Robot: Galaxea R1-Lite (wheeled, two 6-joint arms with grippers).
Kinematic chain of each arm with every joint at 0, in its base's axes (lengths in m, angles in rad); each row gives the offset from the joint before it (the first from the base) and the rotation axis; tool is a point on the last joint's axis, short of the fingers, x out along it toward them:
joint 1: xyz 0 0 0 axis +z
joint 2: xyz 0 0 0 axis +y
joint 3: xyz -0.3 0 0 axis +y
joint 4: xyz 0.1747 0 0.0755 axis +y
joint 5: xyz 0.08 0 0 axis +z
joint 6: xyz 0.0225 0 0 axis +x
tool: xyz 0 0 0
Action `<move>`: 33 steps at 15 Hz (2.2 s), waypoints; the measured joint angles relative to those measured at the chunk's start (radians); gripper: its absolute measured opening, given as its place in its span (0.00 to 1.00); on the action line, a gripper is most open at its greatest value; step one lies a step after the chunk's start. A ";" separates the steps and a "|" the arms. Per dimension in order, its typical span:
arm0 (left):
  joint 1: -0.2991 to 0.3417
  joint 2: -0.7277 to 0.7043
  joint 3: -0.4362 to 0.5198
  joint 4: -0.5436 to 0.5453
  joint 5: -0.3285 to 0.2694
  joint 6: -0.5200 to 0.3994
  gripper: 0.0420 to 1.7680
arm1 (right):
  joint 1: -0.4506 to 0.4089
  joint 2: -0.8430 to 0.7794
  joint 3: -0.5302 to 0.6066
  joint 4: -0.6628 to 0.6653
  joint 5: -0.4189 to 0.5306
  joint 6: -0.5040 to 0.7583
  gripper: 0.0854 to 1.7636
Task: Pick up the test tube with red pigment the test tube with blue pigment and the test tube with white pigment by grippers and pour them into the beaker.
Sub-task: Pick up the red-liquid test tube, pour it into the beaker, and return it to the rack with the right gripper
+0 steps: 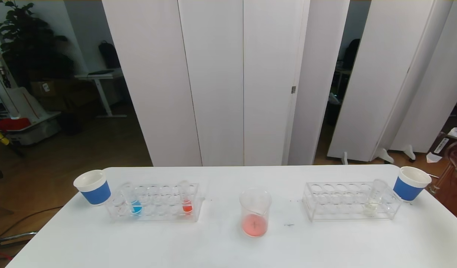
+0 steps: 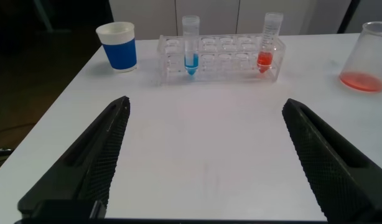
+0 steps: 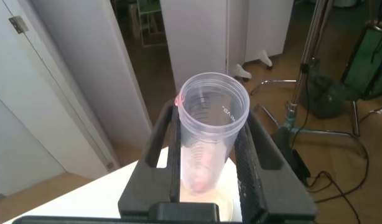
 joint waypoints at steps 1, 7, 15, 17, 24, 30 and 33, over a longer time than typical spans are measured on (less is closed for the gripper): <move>0.000 0.000 0.000 0.000 0.000 0.000 0.99 | -0.006 0.016 0.003 -0.006 0.000 0.000 0.29; 0.000 0.000 0.000 0.000 0.000 0.000 0.99 | -0.025 0.137 0.018 -0.065 0.000 -0.003 0.29; 0.000 0.000 0.000 0.000 0.000 0.000 0.99 | 0.012 0.212 0.018 -0.078 0.000 -0.009 0.29; 0.000 0.000 0.000 0.000 0.000 0.000 0.99 | 0.020 0.217 0.019 -0.077 -0.001 -0.010 0.29; 0.000 0.000 0.000 0.000 0.000 0.000 0.99 | 0.026 0.221 0.023 -0.076 -0.003 -0.009 0.29; 0.000 0.000 0.000 0.000 0.000 0.000 0.99 | 0.026 0.222 0.034 -0.074 -0.003 -0.004 0.78; 0.000 0.000 0.000 0.000 0.000 0.000 0.99 | 0.026 0.223 0.038 -0.074 -0.003 -0.007 0.99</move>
